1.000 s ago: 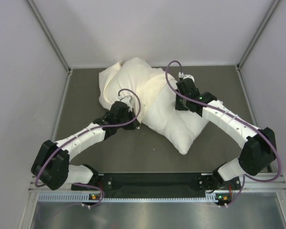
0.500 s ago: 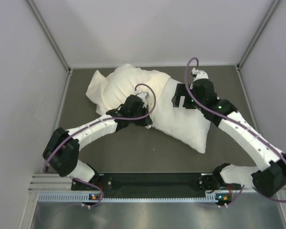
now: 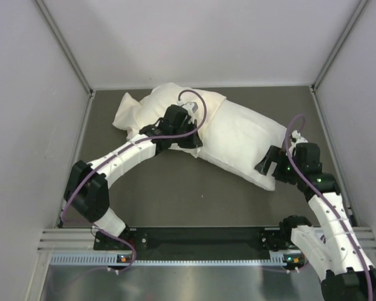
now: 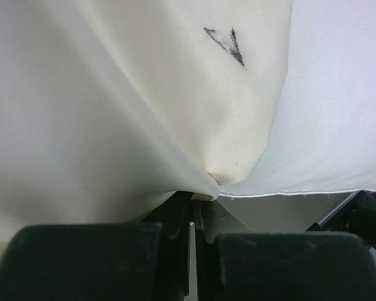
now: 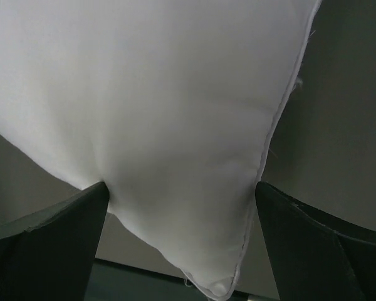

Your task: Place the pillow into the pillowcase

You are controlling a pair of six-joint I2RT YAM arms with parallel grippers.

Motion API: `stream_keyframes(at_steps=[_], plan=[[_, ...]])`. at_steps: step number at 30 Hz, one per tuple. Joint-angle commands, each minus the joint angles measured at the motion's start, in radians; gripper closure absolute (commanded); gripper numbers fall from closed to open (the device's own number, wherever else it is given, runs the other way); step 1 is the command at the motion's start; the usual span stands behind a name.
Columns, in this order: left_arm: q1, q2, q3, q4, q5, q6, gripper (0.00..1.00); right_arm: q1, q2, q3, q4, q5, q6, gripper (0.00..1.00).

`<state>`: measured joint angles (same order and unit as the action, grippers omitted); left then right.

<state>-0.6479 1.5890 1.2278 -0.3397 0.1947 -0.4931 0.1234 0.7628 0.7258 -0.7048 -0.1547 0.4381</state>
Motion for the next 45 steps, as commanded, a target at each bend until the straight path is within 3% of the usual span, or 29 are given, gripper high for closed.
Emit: stream_keyframes(at_steps=[1, 7, 10, 11, 14, 17, 24, 28, 31, 35, 38, 41, 45], plan=[[0.01, 0.002, 0.113, 0.008, 0.015, 0.03, 1.0, -0.1, -0.045, -0.086, 0.03, -0.271, 0.005, 0.0], [0.011, -0.004, 0.157, -0.012, 0.031, 0.034, 1.0, -0.163, 0.026, -0.196, 0.293, -0.498, 0.123, 0.01], [0.011, -0.001, 0.194, -0.025, 0.051, 0.036, 1.0, -0.16, 0.073, -0.189, 0.413, -0.557, 0.184, 0.25], [0.011, 0.0, 0.211, -0.033, 0.073, 0.034, 1.0, -0.148, 0.088, -0.16, 0.432, -0.56, 0.195, 0.47], [0.01, 0.014, 0.289, -0.064, 0.135, 0.025, 1.0, -0.078, 0.119, -0.034, 0.439, -0.533, 0.211, 0.85], [0.008, 0.026, 0.383, -0.085, 0.193, 0.004, 1.0, -0.004, 0.156, 0.132, 0.416, -0.481, 0.214, 0.97], [0.007, 0.054, 0.64, -0.059, 0.415, -0.13, 1.0, 0.058, 0.289, 0.588, 0.312, -0.404, 0.183, 1.0], [0.007, 0.101, 0.888, -0.044, 0.471, -0.228, 1.0, 0.058, 0.339, 0.87, 0.255, -0.364, 0.175, 1.0], [0.013, 0.141, 1.074, -0.061, 0.491, -0.291, 1.0, 0.058, 0.342, 0.967, 0.228, -0.339, 0.194, 1.0], [0.034, 0.094, 1.037, 0.117, 0.512, -0.456, 1.0, 0.061, 0.372, 1.0, 0.14, -0.327, 0.183, 1.0], [0.037, 0.081, 1.01, 0.256, 0.519, -0.569, 1.0, 0.111, 0.38, 0.911, 0.128, -0.255, 0.157, 1.0], [0.037, 0.127, 1.101, 0.297, 0.537, -0.642, 1.0, 0.177, 0.4, 0.812, 0.149, -0.154, 0.136, 1.0], [0.037, 0.146, 1.107, 0.33, 0.557, -0.685, 1.0, 0.22, 0.431, 0.73, 0.183, -0.118, 0.126, 1.0]])
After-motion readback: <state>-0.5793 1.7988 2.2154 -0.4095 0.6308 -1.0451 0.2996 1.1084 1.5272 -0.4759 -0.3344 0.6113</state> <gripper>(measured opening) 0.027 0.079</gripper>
